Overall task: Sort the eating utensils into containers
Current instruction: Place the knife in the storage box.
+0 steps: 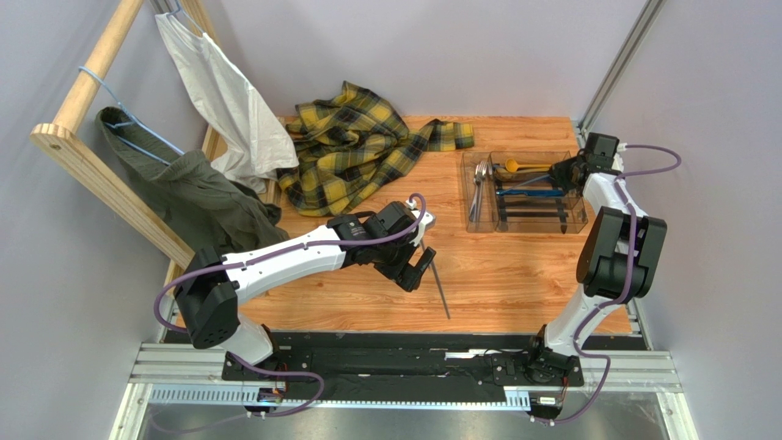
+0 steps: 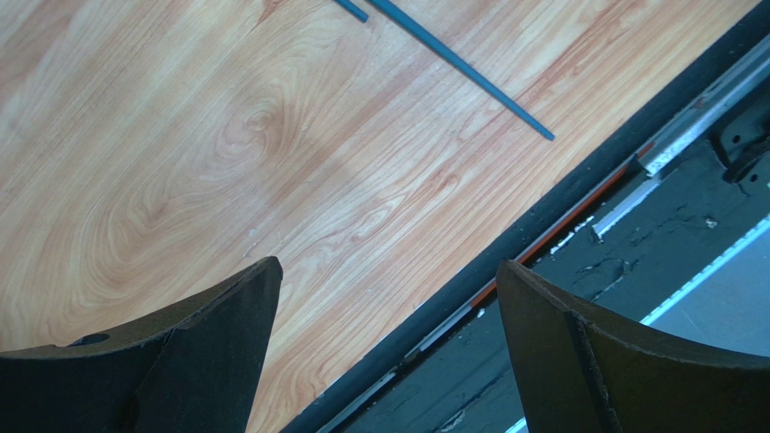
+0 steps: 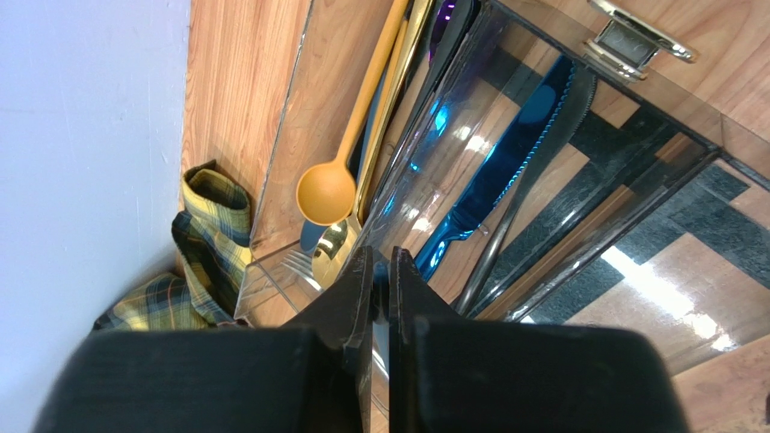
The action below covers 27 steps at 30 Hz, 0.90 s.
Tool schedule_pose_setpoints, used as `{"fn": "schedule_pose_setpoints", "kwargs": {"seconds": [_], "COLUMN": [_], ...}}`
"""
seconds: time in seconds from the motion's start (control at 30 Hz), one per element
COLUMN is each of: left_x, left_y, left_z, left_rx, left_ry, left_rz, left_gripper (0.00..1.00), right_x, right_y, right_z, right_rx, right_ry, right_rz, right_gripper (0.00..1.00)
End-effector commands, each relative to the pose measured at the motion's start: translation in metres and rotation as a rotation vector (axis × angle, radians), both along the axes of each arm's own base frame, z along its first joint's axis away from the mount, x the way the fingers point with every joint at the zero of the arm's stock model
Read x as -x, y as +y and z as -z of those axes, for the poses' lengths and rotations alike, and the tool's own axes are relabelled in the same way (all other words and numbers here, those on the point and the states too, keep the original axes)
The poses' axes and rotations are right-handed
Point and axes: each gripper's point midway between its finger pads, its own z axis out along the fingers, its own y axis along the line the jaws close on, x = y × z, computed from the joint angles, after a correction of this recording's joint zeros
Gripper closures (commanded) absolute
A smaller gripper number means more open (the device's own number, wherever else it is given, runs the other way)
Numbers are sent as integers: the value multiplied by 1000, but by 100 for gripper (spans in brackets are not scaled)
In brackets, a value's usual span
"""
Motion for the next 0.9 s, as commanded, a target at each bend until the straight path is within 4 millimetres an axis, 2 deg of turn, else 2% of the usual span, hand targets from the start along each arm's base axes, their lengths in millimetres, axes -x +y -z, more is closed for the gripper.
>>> {"fn": "schedule_pose_setpoints", "kwargs": {"seconds": [0.0, 0.1, 0.2, 0.27, 0.33, 0.4, 0.43, 0.53, 0.6, 0.63, 0.7, 0.87], "left_x": [-9, -9, -8, -7, -7, -7, -7, -8, -14, -15, -16, -18], "left_y": [9, 9, 5, 4, 3, 3, 4, 6, 14, 15, 16, 19], "left_z": [-5, -6, -11, -12, -15, -18, -17, -19, -20, -20, -23, -26], "left_rx": [-41, -39, -13, 0, 17, 27, 24, 20, -12, -14, -13, 8], "left_ry": [-52, -54, -56, -52, -54, -59, -57, -66, -83, -84, -93, -71], "left_rz": [-4, -3, -1, -5, -11, -18, -20, -32, -67, -74, -87, -118], "left_gripper": [3, 3, 3, 4, 3, 3, 3, 3, 3, 3, 3, 3], "right_x": [-6, 3, 6, 8, 11, 16, 20, 24, 26, 27, 30, 31], "right_y": [-6, -9, -8, -7, -7, -4, -11, -13, -13, -14, -14, -10], "right_z": [1, 8, 7, 3, 4, 2, 2, -10, -17, -24, -29, -57], "right_rx": [34, 43, 58, 61, 60, 53, 78, 88, 95, 100, 101, 110], "right_ry": [-18, 21, 16, 9, 13, 22, 33, 13, 4, -7, -2, -59], "right_rz": [43, 67, 57, 55, 56, 57, 89, 105, 107, 114, 118, 96], "right_gripper": [100, 100, 98, 91, 73, 64, 57, 47, 45, 40, 36, 31]}}
